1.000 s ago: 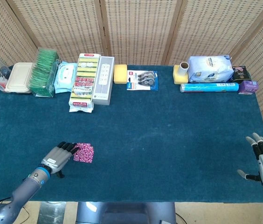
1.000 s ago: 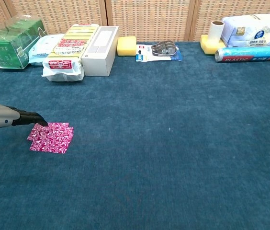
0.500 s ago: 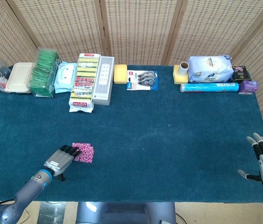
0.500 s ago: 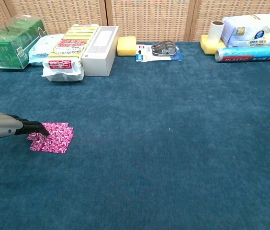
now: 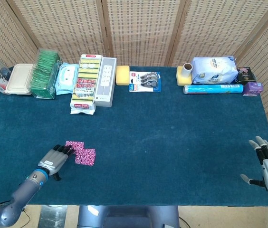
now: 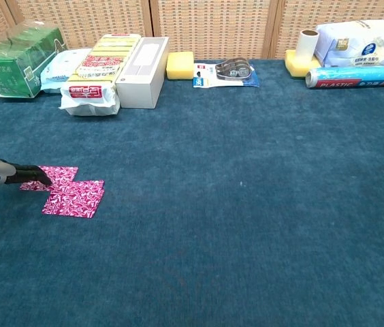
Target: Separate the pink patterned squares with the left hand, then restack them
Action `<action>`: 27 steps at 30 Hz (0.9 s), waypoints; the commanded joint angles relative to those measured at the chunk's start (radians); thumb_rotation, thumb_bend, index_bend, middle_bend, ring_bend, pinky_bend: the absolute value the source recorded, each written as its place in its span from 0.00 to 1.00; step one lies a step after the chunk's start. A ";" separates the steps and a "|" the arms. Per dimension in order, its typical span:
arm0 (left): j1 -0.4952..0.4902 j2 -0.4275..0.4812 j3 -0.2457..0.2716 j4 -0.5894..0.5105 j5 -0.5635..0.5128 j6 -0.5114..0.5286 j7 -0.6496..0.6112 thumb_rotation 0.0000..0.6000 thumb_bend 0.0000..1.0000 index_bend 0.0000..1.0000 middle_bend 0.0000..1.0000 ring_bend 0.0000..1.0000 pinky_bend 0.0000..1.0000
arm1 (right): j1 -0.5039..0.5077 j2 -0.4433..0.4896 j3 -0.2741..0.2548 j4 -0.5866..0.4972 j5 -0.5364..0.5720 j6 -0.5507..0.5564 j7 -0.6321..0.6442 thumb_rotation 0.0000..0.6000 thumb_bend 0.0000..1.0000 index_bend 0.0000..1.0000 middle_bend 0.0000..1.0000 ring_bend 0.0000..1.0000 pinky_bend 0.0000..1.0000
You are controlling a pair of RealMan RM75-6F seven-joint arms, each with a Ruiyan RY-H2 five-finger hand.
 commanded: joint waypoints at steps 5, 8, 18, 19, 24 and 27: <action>0.010 0.016 0.002 0.035 0.002 -0.021 -0.033 1.00 0.07 0.00 0.00 0.00 0.02 | 0.002 0.014 -0.011 -0.010 -0.015 -0.014 0.040 1.00 0.00 0.10 0.02 0.01 0.02; 0.014 0.019 0.004 0.060 -0.002 -0.035 -0.048 1.00 0.07 0.00 0.00 0.00 0.02 | 0.000 0.029 -0.014 -0.011 -0.025 -0.010 0.065 1.00 0.00 0.10 0.02 0.01 0.02; 0.036 0.049 -0.001 0.100 0.013 -0.050 -0.102 1.00 0.07 0.00 0.00 0.00 0.02 | -0.003 0.033 -0.015 -0.014 -0.029 -0.004 0.070 1.00 0.00 0.10 0.02 0.01 0.02; 0.038 0.051 -0.002 0.102 0.015 -0.050 -0.106 1.00 0.07 0.00 0.00 0.00 0.02 | -0.003 0.033 -0.015 -0.014 -0.028 -0.004 0.070 1.00 0.00 0.10 0.02 0.01 0.02; 0.056 0.086 -0.018 0.092 0.060 -0.051 -0.162 1.00 0.07 0.00 0.00 0.00 0.02 | -0.003 0.032 -0.015 -0.016 -0.028 -0.003 0.066 1.00 0.00 0.10 0.02 0.01 0.02; 0.073 0.122 -0.031 0.055 0.123 -0.064 -0.223 1.00 0.07 0.00 0.00 0.00 0.02 | -0.002 0.032 -0.016 -0.017 -0.028 -0.004 0.066 1.00 0.00 0.10 0.02 0.01 0.02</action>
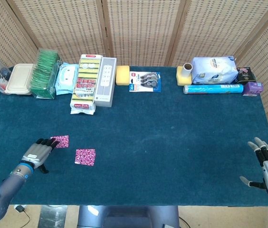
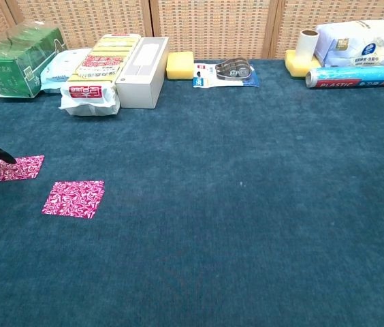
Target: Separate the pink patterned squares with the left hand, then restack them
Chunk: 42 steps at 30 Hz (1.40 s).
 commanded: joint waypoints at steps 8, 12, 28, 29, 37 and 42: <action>0.058 0.077 -0.004 -0.118 0.249 0.001 -0.096 1.00 0.07 0.00 0.00 0.00 0.02 | -0.003 -0.010 0.011 0.009 0.023 0.010 -0.041 1.00 0.00 0.11 0.02 0.01 0.01; 0.066 0.066 0.001 -0.143 0.286 0.006 -0.077 1.00 0.07 0.00 0.00 0.00 0.02 | -0.013 -0.032 0.028 0.015 0.040 0.048 -0.092 1.00 0.00 0.11 0.02 0.01 0.01; 0.047 0.011 -0.009 -0.192 0.236 0.003 0.028 1.00 0.07 0.00 0.00 0.00 0.02 | -0.038 -0.085 0.063 0.046 0.039 0.145 -0.146 1.00 0.00 0.11 0.02 0.01 0.01; 0.044 0.008 -0.009 -0.193 0.229 0.000 0.035 1.00 0.07 0.00 0.00 0.00 0.02 | -0.038 -0.082 0.062 0.045 0.041 0.142 -0.144 1.00 0.00 0.11 0.02 0.01 0.01; 0.003 -0.008 -0.012 -0.208 0.134 -0.026 0.084 1.00 0.07 0.00 0.00 0.00 0.02 | -0.040 -0.070 0.058 0.034 0.036 0.134 -0.137 1.00 0.00 0.12 0.02 0.01 0.01; -0.026 -0.021 -0.009 -0.209 0.083 -0.026 0.121 1.00 0.07 0.00 0.00 0.00 0.02 | -0.040 -0.067 0.055 0.030 0.030 0.131 -0.136 1.00 0.00 0.12 0.02 0.01 0.01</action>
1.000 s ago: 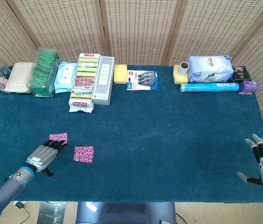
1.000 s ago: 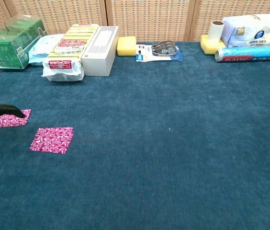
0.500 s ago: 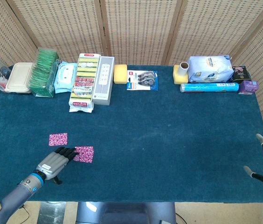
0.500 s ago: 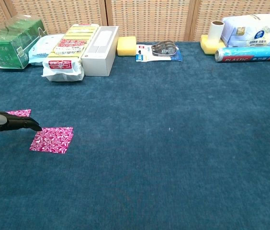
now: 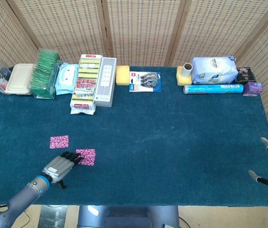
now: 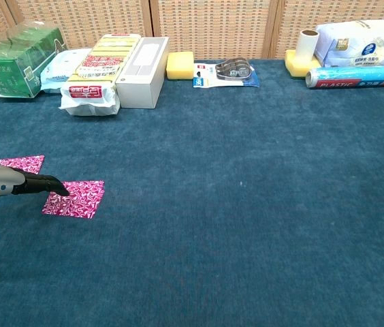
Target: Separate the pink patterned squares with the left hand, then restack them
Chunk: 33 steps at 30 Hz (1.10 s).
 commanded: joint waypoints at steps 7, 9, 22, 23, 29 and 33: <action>-0.042 -0.041 0.002 0.019 -0.079 0.001 0.039 1.00 0.07 0.00 0.00 0.00 0.02 | -0.003 0.009 -0.004 -0.009 -0.007 -0.003 0.008 1.00 0.00 0.12 0.02 0.01 0.01; -0.048 -0.048 0.003 0.024 -0.092 0.001 0.042 1.00 0.07 0.00 0.00 0.00 0.02 | -0.003 0.010 -0.006 -0.010 -0.011 -0.002 0.010 1.00 0.00 0.12 0.02 0.01 0.01; -0.109 -0.066 -0.005 0.033 -0.197 0.030 0.081 1.00 0.07 0.00 0.00 0.00 0.02 | -0.006 0.030 -0.017 -0.022 -0.030 -0.010 0.040 1.00 0.00 0.12 0.02 0.01 0.01; -0.116 -0.069 -0.005 0.033 -0.207 0.036 0.087 1.00 0.07 0.00 0.00 0.00 0.02 | -0.006 0.031 -0.017 -0.023 -0.029 -0.011 0.042 1.00 0.00 0.12 0.02 0.01 0.01; -0.135 -0.077 -0.001 0.024 -0.232 0.051 0.099 1.00 0.07 0.00 0.00 0.00 0.02 | -0.007 0.035 -0.015 -0.022 -0.027 -0.011 0.049 1.00 0.00 0.12 0.02 0.01 0.01; -0.135 -0.078 0.006 0.014 -0.222 0.068 0.101 1.00 0.07 0.00 0.00 0.00 0.02 | -0.007 0.036 -0.015 -0.022 -0.028 -0.011 0.052 1.00 0.00 0.12 0.02 0.01 0.01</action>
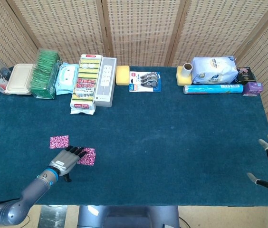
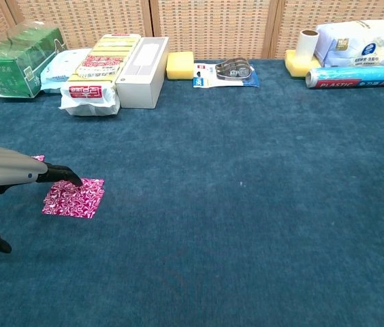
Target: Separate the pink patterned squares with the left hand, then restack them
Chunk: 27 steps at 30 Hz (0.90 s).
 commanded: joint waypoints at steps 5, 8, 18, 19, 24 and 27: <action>0.010 0.004 0.026 -0.030 0.042 0.026 0.008 1.00 0.07 0.00 0.00 0.00 0.02 | -0.001 0.001 -0.001 0.000 -0.005 0.002 0.005 1.00 0.00 0.12 0.02 0.01 0.01; 0.016 0.002 0.035 -0.040 0.062 0.035 0.010 1.00 0.07 0.00 0.00 0.00 0.02 | -0.002 0.001 -0.001 0.000 -0.006 0.003 0.004 1.00 0.00 0.12 0.02 0.01 0.01; -0.007 -0.029 0.034 -0.019 0.009 0.032 0.035 1.00 0.07 0.00 0.00 0.00 0.02 | 0.000 0.002 0.000 0.000 -0.002 -0.004 0.007 1.00 0.00 0.12 0.02 0.01 0.01; -0.012 -0.033 0.031 -0.015 -0.003 0.032 0.038 1.00 0.07 0.00 0.00 0.00 0.02 | 0.000 0.002 -0.001 0.000 -0.003 -0.004 0.007 1.00 0.00 0.12 0.02 0.01 0.01; -0.033 -0.043 0.023 -0.011 -0.046 0.040 0.051 1.00 0.07 0.00 0.00 0.00 0.02 | 0.000 0.004 0.001 0.002 0.000 -0.004 0.012 1.00 0.00 0.12 0.02 0.01 0.01; -0.042 -0.042 0.021 -0.013 -0.062 0.046 0.056 1.00 0.07 0.00 0.00 0.00 0.02 | 0.000 0.005 0.001 0.003 0.000 -0.005 0.017 1.00 0.00 0.12 0.02 0.01 0.01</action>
